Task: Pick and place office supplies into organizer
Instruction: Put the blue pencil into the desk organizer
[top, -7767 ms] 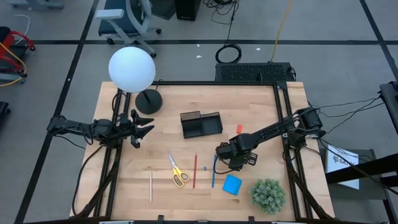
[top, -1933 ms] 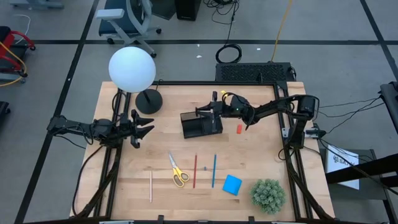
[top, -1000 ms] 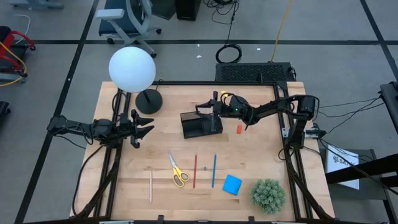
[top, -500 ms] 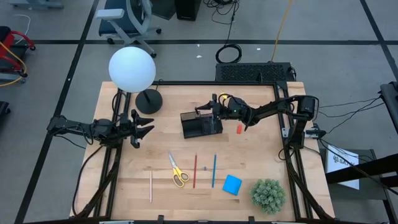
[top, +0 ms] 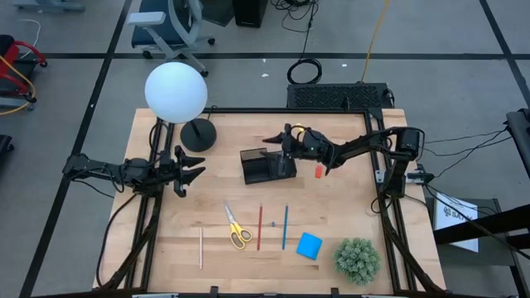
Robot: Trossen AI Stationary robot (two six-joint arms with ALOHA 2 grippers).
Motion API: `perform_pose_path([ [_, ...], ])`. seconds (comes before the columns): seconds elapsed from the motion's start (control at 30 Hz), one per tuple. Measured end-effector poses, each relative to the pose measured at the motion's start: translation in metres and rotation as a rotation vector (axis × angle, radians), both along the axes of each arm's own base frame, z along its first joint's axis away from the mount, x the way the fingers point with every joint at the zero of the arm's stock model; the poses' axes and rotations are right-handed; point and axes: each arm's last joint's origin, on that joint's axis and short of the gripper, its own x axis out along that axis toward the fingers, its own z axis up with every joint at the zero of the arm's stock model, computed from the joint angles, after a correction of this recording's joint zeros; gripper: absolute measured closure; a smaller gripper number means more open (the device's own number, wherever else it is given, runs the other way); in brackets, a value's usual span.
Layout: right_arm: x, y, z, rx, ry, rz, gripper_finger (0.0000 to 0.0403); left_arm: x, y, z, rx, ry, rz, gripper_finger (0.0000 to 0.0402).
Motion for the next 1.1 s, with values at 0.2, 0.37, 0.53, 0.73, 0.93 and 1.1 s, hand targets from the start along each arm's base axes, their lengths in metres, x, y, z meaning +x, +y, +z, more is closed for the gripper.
perform_pose_path([
  [0.2, 0.001, 0.003, 0.0, -0.001, 0.0, 0.011, 0.0191, 0.0, 0.0, 0.0, 0.0, 0.0, 0.0, 0.0231],
  [0.37, 0.002, 0.01, 0.002, -0.004, -0.006, 0.032, 0.0194, 0.0, 0.0, 0.0, 0.0, 0.0, 0.0, 0.0231],
  [0.53, 0.002, 0.021, 0.01, -0.004, 0.0, 0.064, 0.0193, 0.0, 0.0, 0.0, 0.001, 0.0, 0.0, 0.0231],
  [0.73, -0.005, 0.038, 0.031, -0.07, 0.056, 0.113, 0.0197, 0.0, 0.0, 0.0, 0.001, 0.0, 0.0, 0.0231],
  [0.93, -0.02, 0.052, 0.061, -0.101, 0.064, 0.151, 0.0199, 0.0, 0.0, 0.0, 0.002, 0.001, 0.0, 0.0231],
  [1.1, -0.034, 0.064, 0.077, -0.15, 0.108, 0.193, 0.0198, 0.0, 0.0, -0.001, 0.004, 0.007, 0.0, 0.0231],
])
